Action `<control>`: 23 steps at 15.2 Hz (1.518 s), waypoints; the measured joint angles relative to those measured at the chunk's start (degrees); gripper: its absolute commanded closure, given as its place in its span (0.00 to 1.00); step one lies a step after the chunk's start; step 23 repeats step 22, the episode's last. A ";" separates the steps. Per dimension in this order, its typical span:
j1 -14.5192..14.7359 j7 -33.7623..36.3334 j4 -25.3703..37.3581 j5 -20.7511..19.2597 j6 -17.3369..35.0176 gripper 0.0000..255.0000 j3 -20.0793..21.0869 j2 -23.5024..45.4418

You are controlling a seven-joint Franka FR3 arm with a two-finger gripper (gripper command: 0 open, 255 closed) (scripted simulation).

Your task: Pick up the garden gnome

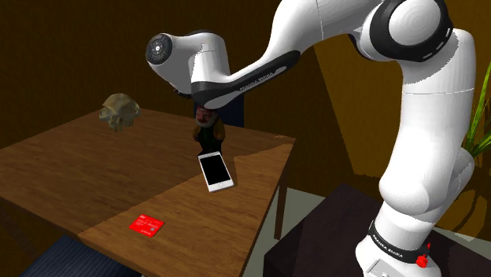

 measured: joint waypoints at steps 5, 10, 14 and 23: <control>0.06 0.03 0.08 -0.05 -0.07 1.00 -0.01 0.08; 0.00 -1.67 1.36 0.89 -0.92 1.00 0.26 -0.48; -0.13 -3.85 3.08 1.99 -1.99 1.00 0.57 -1.39; 0.15 -7.82 7.23 3.34 -4.56 1.00 1.00 -2.17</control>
